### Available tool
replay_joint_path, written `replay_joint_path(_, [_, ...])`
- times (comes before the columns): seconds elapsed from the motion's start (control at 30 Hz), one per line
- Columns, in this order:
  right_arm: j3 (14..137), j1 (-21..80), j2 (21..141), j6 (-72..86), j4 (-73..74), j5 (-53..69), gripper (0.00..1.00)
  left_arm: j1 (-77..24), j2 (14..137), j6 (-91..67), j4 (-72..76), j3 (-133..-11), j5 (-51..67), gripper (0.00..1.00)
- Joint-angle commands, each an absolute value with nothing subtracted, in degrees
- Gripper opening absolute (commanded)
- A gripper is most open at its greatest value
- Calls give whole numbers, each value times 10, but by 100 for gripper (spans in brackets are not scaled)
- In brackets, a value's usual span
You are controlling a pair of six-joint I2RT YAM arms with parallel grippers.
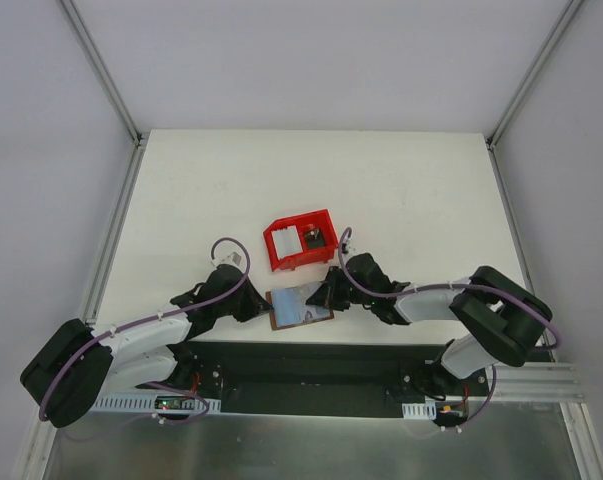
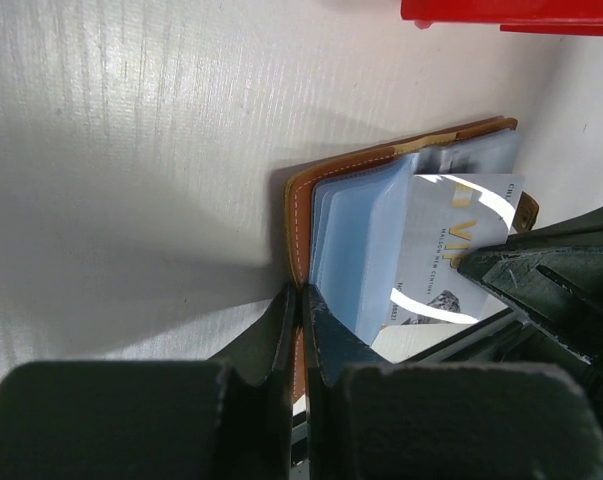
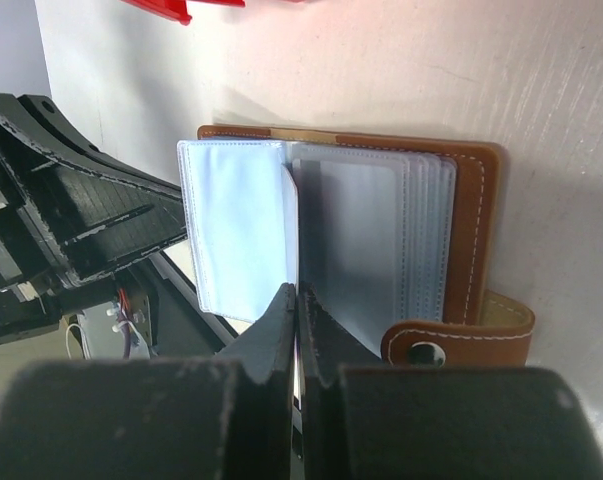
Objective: Put the credit cards into the card holder
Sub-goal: Insert the credit card into the card holder.
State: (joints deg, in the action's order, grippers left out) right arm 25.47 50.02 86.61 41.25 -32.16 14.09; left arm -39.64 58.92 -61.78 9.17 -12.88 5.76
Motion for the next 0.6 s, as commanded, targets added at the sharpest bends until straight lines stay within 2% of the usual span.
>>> replay_joint_path(0.0, [242, 503, 884, 376, -373, 157, 0, -391, 593, -620, 91, -123, 57, 0])
replay_joint_path(0.2, [236, 503, 899, 367, -439, 173, 0, -391, 596, -616, 91, -125, 57, 0])
replay_joint_path(0.57, [258, 474, 914, 323, -450, 199, 1, -391, 603, -605, 91, -129, 62, 0])
